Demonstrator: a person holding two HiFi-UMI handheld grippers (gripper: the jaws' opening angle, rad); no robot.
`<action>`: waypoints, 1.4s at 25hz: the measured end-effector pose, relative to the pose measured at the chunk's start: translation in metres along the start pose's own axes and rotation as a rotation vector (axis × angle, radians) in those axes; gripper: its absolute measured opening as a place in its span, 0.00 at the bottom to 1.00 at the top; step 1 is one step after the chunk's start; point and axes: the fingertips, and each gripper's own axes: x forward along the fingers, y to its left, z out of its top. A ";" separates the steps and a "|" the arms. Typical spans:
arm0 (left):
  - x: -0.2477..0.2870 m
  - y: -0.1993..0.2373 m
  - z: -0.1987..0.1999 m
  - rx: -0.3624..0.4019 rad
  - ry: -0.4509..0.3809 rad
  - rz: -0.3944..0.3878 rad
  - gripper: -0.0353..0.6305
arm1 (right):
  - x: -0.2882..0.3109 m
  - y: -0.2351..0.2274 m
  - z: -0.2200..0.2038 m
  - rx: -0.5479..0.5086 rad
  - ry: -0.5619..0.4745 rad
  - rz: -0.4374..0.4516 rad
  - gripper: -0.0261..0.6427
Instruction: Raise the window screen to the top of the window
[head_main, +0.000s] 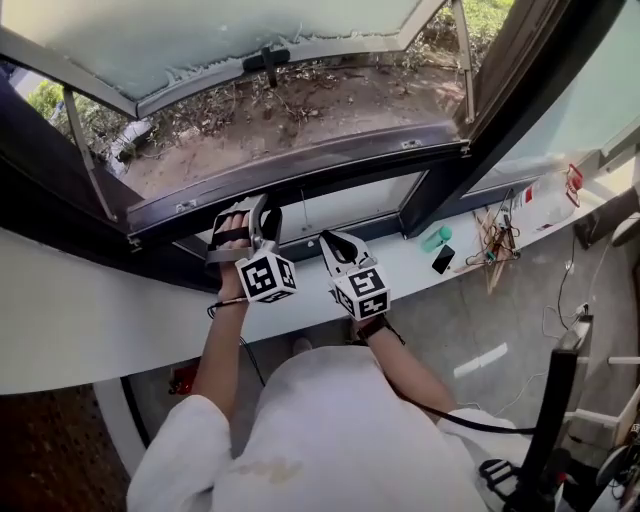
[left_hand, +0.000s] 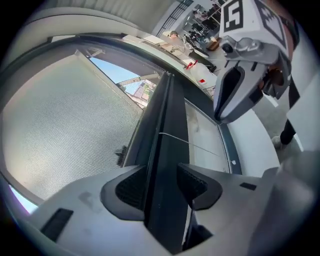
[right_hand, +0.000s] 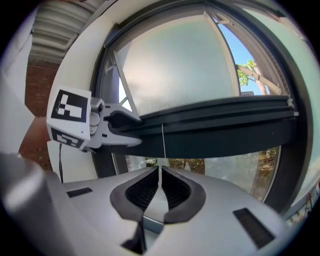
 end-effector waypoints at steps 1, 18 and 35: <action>0.001 0.000 0.001 0.006 -0.004 0.014 0.31 | 0.007 -0.004 -0.011 -0.014 0.019 0.011 0.04; 0.006 -0.001 0.002 -0.086 -0.024 -0.011 0.32 | 0.146 -0.043 -0.247 -0.023 0.446 0.059 0.24; 0.003 -0.005 0.001 0.008 0.047 -0.041 0.23 | 0.071 -0.001 -0.290 -0.087 0.519 0.140 0.04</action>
